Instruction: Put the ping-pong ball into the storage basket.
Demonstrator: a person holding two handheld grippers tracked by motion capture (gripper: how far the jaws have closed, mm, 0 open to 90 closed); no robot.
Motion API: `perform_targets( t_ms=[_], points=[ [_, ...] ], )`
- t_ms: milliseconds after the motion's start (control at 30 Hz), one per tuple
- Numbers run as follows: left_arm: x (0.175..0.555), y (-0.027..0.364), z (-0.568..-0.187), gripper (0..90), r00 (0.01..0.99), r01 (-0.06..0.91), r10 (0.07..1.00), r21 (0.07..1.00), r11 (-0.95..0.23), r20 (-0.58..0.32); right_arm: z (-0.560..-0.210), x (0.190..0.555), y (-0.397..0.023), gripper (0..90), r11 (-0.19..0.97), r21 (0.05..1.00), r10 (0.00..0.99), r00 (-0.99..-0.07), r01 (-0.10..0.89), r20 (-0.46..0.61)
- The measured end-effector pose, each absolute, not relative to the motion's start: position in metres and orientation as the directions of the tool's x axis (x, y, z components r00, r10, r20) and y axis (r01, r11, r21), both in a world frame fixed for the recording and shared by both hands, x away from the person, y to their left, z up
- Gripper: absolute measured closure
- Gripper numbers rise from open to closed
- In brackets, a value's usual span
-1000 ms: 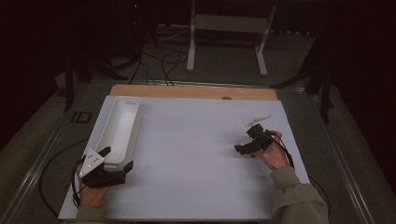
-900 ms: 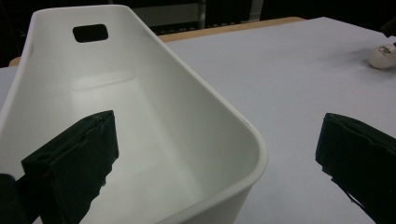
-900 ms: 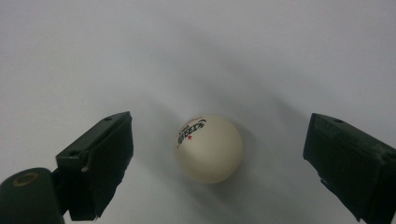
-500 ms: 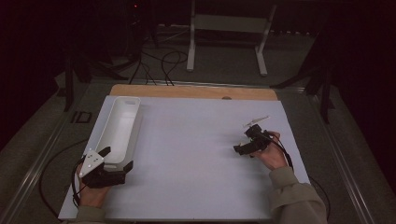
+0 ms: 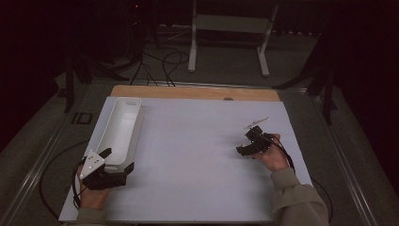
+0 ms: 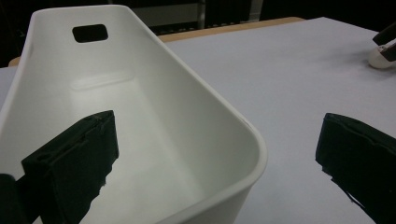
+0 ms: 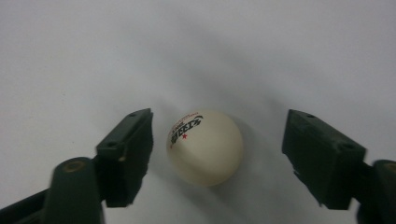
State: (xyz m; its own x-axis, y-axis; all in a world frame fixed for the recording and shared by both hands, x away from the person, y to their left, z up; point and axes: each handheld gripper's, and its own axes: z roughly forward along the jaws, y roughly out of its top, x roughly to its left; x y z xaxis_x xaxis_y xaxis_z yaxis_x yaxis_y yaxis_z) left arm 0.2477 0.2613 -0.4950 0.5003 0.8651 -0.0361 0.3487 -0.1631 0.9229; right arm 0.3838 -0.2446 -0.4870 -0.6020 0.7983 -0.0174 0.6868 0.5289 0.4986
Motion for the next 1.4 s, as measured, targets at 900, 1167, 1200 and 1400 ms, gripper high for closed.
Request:
perform_targets(
  t_ms=[900, 1167, 1200, 1400],
  points=[
    [0.248, 0.261, -0.495, 0.0, 0.5, 0.349, 0.866, 0.923, -0.162, -0.037, -0.488, 0.38, -0.241, 50.5, 0.566, 0.444, 0.788, -0.614, 0.694, -0.045],
    [0.248, 0.261, -0.495, 0.0, 0.499, 0.349, 0.866, 0.923, -0.164, -0.035, -0.484, 0.378, -0.241, 50.6, 0.567, 0.45, 0.785, -0.618, 0.689, -0.043],
    [0.248, 0.261, -0.495, 0.0, 0.499, 0.349, 0.866, 0.923, -0.163, -0.036, -0.484, 0.378, -0.242, 50.5, 0.569, 0.45, 0.784, -0.619, 0.688, -0.046],
    [0.248, 0.261, -0.495, 0.0, 0.5, 0.349, 0.865, 0.923, -0.163, -0.036, -0.481, 0.376, -0.241, 50.6, 0.57, 0.451, 0.782, -0.622, 0.686, -0.042]
  ],
)
